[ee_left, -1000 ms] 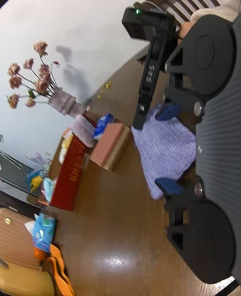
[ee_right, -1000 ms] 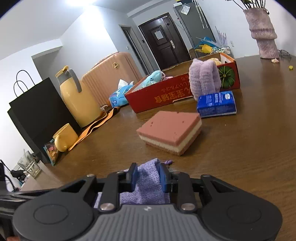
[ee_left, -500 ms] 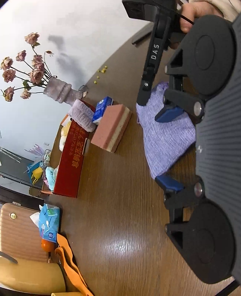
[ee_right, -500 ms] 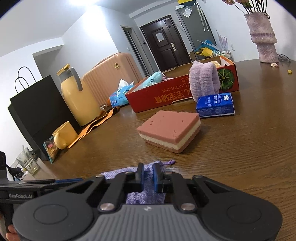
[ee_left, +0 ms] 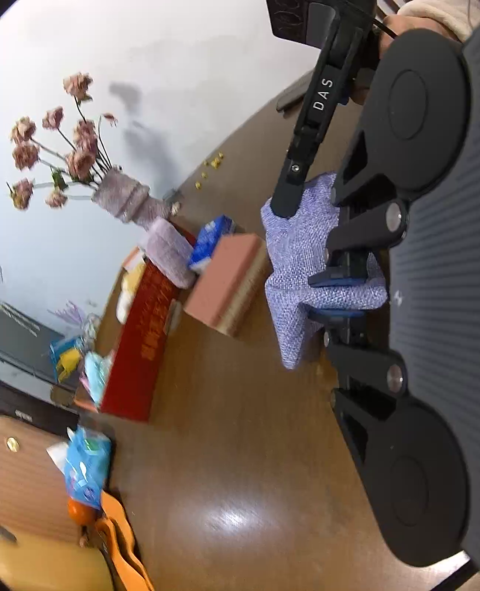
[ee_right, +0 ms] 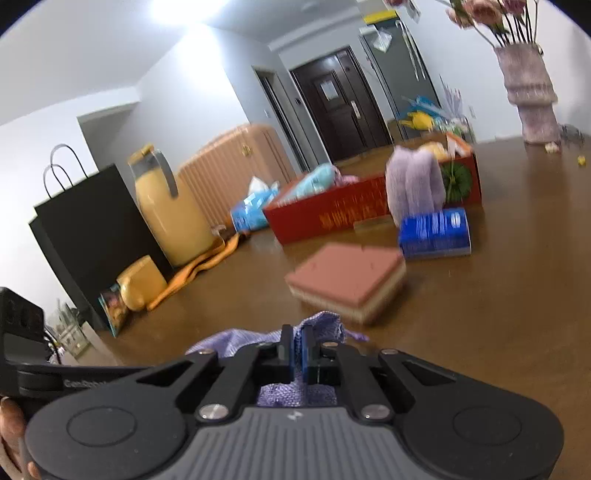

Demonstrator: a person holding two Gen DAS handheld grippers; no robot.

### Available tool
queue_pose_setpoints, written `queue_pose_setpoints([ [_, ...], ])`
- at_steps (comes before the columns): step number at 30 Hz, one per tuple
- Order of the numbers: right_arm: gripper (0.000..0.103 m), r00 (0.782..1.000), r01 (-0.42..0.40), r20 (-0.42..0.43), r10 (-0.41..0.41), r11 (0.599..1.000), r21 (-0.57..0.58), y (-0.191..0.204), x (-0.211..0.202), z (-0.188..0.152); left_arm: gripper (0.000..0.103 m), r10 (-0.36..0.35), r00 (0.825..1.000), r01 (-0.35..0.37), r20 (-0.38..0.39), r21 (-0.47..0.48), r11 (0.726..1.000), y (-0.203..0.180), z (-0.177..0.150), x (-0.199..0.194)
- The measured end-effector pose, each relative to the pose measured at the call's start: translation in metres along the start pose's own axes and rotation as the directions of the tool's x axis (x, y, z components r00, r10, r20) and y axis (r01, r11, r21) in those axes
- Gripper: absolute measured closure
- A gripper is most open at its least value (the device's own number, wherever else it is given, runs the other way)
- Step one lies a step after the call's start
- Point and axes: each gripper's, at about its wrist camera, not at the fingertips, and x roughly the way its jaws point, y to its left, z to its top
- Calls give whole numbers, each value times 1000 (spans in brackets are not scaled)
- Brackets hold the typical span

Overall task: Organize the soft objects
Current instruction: 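Lift the lavender sachet bag with both grippers toward the box, then lower the lavender bag into the box and open both grippers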

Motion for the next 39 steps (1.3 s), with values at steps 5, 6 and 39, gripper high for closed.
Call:
queue_pose_setpoints([
  [5,100,996,-27,85,31,998,-51,4,-9,28,91,-70,995,67,68,53,996,-11,33,5],
  [6,100,994,-28,102,34,997,-66,4,-10,36,91,-80,993,75,86,69,995,-15,43,9],
  [39,79,978,202,47,-201,979,-24,-168,173,238,69,0,1000,-4,20,193,981,-20,231,258],
])
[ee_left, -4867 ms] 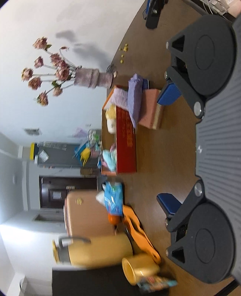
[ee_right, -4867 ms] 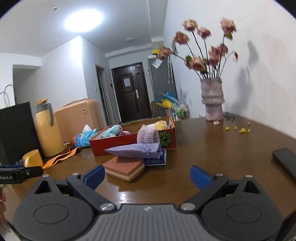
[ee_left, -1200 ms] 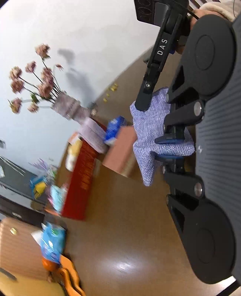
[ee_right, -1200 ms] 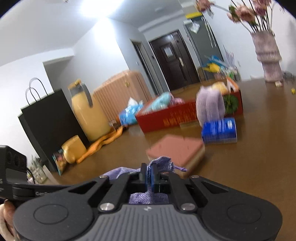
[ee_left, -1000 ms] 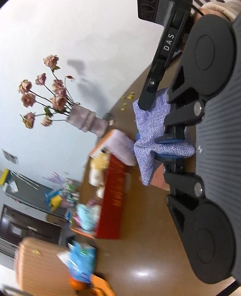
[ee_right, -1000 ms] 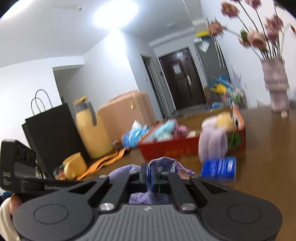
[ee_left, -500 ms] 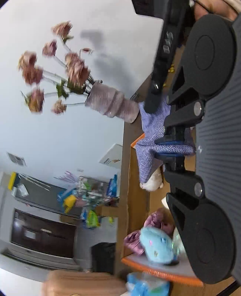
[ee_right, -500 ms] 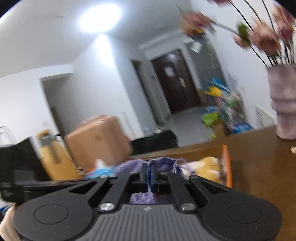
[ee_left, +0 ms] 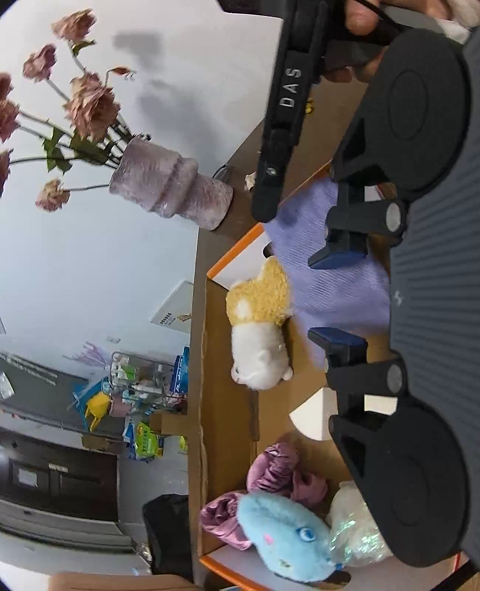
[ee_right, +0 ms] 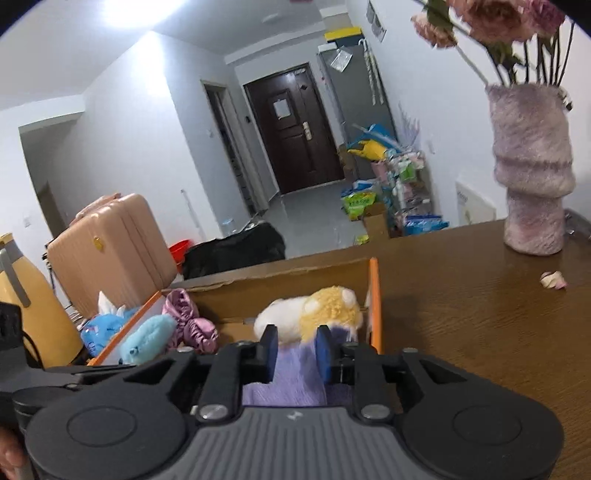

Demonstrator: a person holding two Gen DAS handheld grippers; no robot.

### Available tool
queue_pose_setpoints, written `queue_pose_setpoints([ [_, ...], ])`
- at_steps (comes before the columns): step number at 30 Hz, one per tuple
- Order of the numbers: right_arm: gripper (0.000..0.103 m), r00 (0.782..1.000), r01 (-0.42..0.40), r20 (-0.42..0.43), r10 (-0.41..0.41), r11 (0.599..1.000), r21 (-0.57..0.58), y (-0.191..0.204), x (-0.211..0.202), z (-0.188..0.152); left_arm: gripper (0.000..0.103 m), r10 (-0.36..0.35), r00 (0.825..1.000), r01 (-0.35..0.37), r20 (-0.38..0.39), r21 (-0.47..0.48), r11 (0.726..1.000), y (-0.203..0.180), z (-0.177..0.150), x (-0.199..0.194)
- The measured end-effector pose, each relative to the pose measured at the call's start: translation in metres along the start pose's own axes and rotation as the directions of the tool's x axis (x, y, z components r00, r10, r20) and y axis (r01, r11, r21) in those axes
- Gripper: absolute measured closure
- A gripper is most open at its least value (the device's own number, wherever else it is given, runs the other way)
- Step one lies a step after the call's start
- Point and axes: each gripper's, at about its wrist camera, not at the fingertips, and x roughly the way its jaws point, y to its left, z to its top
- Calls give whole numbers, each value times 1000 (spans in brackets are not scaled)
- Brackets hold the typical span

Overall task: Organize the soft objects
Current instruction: 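Lower the lavender bag into the box and open both grippers, then withdraw both grippers from the box back over the table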

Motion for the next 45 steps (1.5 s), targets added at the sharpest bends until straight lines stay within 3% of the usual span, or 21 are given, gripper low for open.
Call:
queue_pose_setpoints([
  [4,75,1000,1,18,-1,1000,7,0,-6,3,62,24,999,-25,25,32,999,0,4,-17],
  [7,74,1000,-11,13,11,1000,9,0,-12,4,57,123,991,-126,58,55,990,2,9,-33],
  [10,73,1000,-11,-3,11,1000,-5,9,-21,9,49,236,968,-241,91,55,969,5,17,-55],
  [14,64,999,12,34,-9,998,-68,32,-56,13,27,322,925,-342,202,74,937,3,14,-105],
  [17,50,996,32,91,-21,993,-114,54,-92,5,25,353,902,-384,248,89,919,-2,-3,-144],
  [25,37,978,67,206,-22,975,-212,105,-191,-64,14,405,852,-441,332,40,896,-23,-88,-255],
  [28,34,965,104,259,-39,965,-242,125,-226,-94,10,408,848,-421,338,-38,906,-22,-129,-298],
  [32,20,947,125,320,-31,953,-277,145,-263,-132,6,436,834,-437,337,-77,896,-23,-174,-333],
  [37,15,958,101,288,-13,950,-295,165,-280,-170,4,439,826,-456,353,-37,889,-29,-208,-354],
  [40,15,966,101,258,-17,944,-315,172,-281,-186,3,411,833,-425,370,-49,904,-29,-220,-360],
  [42,15,969,120,242,-43,941,-315,174,-281,-194,2,390,847,-404,360,-37,914,-29,-224,-358],
  [45,15,974,120,221,-59,953,-276,172,-284,-207,2,389,857,-415,336,4,910,-32,-225,-351],
])
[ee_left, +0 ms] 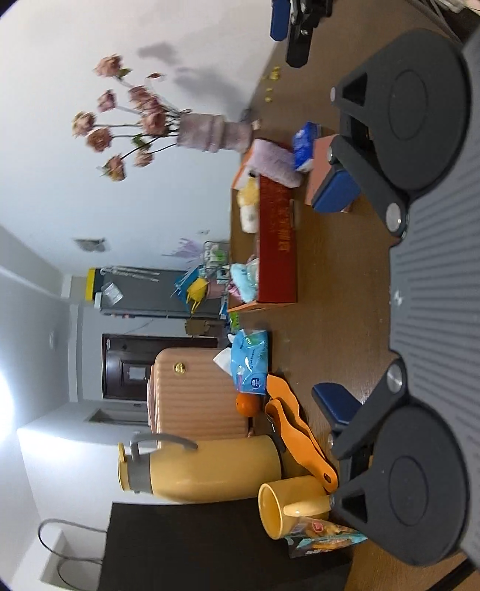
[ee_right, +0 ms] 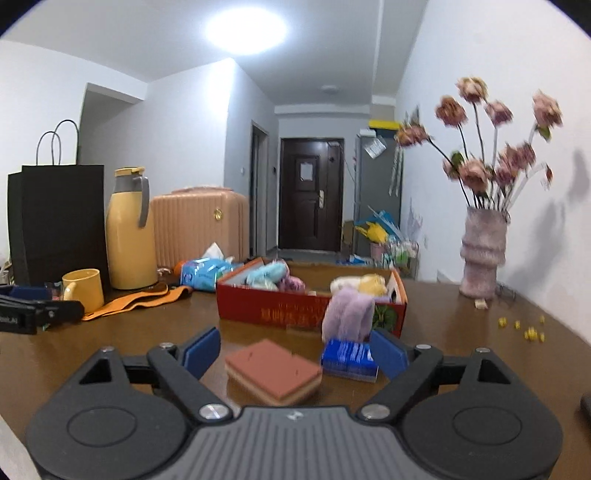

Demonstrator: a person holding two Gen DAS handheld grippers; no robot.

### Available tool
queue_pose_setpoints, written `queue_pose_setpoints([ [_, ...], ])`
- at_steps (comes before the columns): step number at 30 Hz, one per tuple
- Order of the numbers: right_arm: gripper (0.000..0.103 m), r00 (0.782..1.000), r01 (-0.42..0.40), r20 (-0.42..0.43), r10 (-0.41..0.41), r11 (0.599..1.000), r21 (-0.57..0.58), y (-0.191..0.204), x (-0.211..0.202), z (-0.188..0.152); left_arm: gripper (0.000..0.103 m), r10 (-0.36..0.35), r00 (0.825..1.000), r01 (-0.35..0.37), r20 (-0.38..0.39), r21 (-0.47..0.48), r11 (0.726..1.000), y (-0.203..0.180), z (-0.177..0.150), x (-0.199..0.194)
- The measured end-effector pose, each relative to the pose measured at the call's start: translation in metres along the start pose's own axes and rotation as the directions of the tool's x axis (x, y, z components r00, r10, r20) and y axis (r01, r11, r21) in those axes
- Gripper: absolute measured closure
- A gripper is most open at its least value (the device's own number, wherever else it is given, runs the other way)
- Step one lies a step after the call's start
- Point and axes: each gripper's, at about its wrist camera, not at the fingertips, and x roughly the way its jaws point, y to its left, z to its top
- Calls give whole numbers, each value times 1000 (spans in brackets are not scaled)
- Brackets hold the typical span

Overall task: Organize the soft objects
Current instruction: 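Withdraw both grippers from the box back over the table, then grasp the pink-and-cream sponge with both grippers together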

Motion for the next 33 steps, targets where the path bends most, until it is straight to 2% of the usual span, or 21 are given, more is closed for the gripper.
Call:
queue_pose_setpoints([
  [6,16,999,17,-34,-15,997,75,-7,-3,-11,2,-29,999,29,-44,7,1000,-4,-6,16],
  [11,18,998,17,-66,-10,994,103,-13,11,-18,2,-69,995,71,-75,23,997,-15,-6,32],
  [14,23,995,28,-96,-16,992,125,-17,24,-19,2,-88,991,91,-100,19,996,-17,-9,45],
  [18,23,991,40,-130,-18,986,163,-25,44,-19,2,-116,983,118,-144,5,993,-20,-5,70],
  [21,26,992,10,-128,16,979,203,-31,59,-23,2,-134,974,137,-185,8,990,-31,6,102],
  [23,34,987,-13,-149,52,969,248,-36,73,-26,2,-151,968,153,-201,-6,988,-37,11,121],
  [25,42,979,-35,-184,90,959,280,-40,90,-31,8,-200,952,193,-231,-53,980,-45,14,146],
  [26,47,976,-35,-196,96,956,291,-42,97,-32,14,-221,944,210,-244,-69,975,-48,15,155],
  [29,54,970,-24,-221,103,943,332,-47,115,-36,31,-302,907,281,-293,-113,953,-58,14,185],
  [31,58,966,-29,-231,119,933,360,-50,124,-39,35,-333,888,304,-317,-139,942,-63,14,200],
  [32,59,964,-34,-235,128,929,367,-51,128,-41,41,-340,880,306,-331,-152,940,-64,14,206],
  [33,59,961,-39,-239,138,925,378,-51,132,-42,52,-349,873,309,-341,-168,936,-64,13,211],
])
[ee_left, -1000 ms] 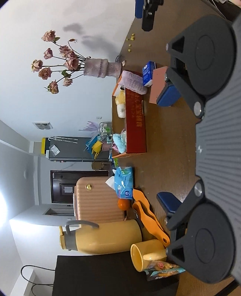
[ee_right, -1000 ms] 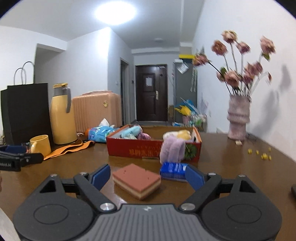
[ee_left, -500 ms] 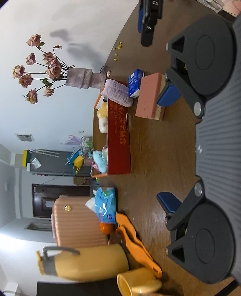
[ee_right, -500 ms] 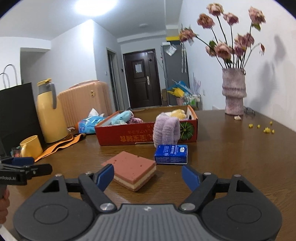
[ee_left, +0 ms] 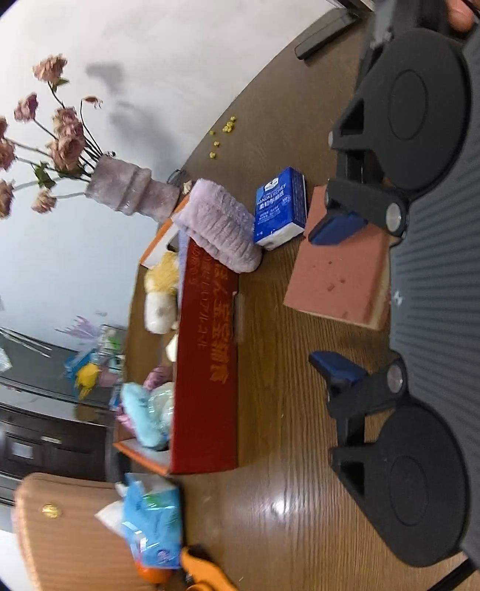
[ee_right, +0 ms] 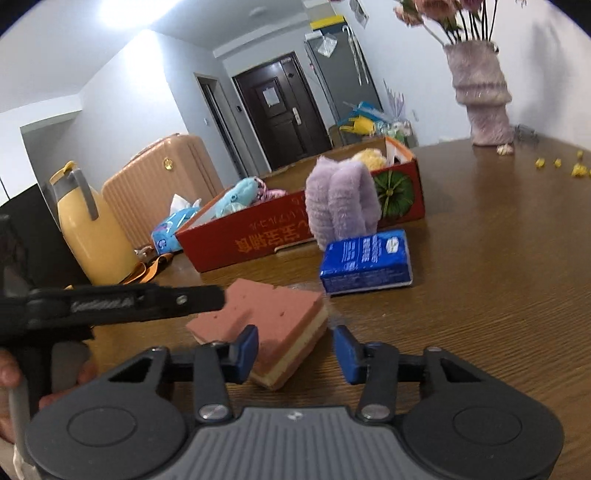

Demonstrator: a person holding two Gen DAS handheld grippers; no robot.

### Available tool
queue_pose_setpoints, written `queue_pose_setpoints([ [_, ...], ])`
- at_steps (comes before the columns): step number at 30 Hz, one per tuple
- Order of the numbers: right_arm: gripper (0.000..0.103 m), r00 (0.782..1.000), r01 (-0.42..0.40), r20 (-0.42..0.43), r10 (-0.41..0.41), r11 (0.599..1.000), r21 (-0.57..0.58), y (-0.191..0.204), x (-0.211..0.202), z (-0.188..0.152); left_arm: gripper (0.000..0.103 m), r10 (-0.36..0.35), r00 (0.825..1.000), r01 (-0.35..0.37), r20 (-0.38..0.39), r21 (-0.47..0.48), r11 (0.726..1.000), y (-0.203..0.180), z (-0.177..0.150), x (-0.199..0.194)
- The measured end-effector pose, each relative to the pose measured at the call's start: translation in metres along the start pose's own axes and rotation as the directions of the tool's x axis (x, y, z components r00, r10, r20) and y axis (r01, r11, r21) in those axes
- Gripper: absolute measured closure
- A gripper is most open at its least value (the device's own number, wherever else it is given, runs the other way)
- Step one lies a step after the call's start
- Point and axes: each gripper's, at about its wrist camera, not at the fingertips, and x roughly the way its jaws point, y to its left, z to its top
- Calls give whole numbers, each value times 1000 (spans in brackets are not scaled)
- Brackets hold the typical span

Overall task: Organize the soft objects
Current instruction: 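Grasp the pink-and-cream sponge with both grippers together, then carry the sponge into the box and open both grippers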

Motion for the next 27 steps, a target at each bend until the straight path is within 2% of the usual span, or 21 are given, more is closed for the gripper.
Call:
queue_pose_setpoints([
  [2,61,1000,-22,1,22,1000,16,-3,5,0,63,-28,999,27,-34,-36,999,4,2,8],
  [6,68,999,-52,-2,52,997,61,-9,11,5,72,-53,998,50,-46,-60,997,6,-1,6],
  [7,74,997,-70,-3,71,994,85,-12,13,5,72,-55,997,51,-53,-69,996,5,-2,4],
  [11,77,995,-93,-10,95,990,109,-13,11,5,73,-45,998,42,-50,-75,996,1,-12,-15],
  [16,77,993,-108,-51,111,993,52,-1,1,-2,73,-39,997,34,-63,-84,996,2,-29,-37],
  [27,77,990,-113,-86,115,993,36,2,-33,-18,73,-48,996,41,-78,-91,995,-14,-53,-63],
])
